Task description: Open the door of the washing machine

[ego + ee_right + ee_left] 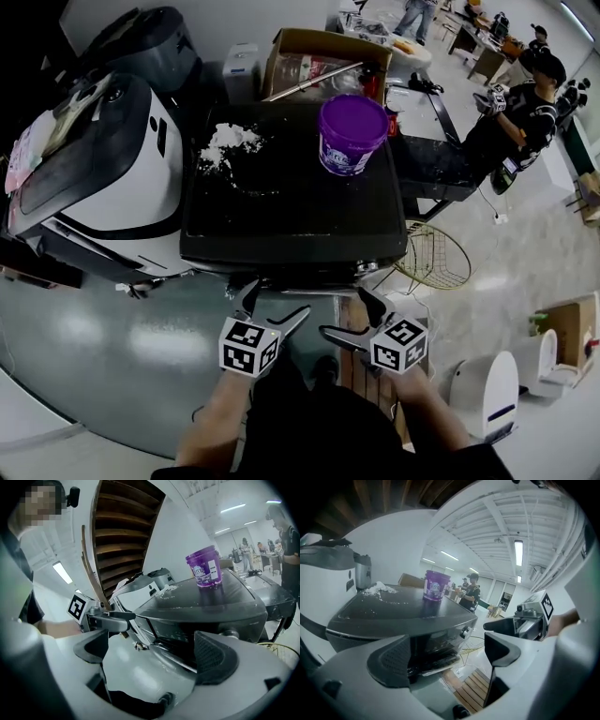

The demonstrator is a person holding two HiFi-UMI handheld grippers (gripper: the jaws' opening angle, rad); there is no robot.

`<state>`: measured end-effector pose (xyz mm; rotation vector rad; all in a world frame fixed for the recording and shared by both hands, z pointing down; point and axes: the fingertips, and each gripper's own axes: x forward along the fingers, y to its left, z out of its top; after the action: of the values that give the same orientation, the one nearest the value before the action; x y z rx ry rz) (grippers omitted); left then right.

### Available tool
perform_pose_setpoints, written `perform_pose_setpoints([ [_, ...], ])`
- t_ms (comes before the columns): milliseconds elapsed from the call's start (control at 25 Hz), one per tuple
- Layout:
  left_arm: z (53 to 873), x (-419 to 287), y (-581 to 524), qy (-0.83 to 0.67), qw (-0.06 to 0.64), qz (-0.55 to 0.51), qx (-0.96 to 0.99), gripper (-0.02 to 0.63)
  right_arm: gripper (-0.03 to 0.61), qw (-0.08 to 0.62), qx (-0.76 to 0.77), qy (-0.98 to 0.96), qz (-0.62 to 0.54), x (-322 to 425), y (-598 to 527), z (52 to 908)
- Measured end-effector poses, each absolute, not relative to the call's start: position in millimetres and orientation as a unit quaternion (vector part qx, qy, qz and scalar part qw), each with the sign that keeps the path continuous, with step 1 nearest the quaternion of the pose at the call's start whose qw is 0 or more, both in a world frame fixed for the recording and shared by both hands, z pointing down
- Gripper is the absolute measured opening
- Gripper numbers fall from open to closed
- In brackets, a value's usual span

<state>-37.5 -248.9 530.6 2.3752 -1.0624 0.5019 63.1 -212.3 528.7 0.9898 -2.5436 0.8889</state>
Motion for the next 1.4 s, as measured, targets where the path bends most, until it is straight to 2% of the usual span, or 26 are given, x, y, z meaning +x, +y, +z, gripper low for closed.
perform_pose_setpoints([
  [200,549,-13,-230,-0.383,0.257,0.205,0.863,0.512,0.581,0.135,0.34,-0.872,0.326,86,-202,546],
  [600,601,11,-229,-0.395,0.276,0.208,0.851,0.512,0.578,0.193,0.317,-0.872,0.319,107,-207,610],
  [1400,676,-8,-240,-0.416,0.316,0.229,0.821,0.511,0.521,0.318,0.277,-0.849,0.318,106,-236,745],
])
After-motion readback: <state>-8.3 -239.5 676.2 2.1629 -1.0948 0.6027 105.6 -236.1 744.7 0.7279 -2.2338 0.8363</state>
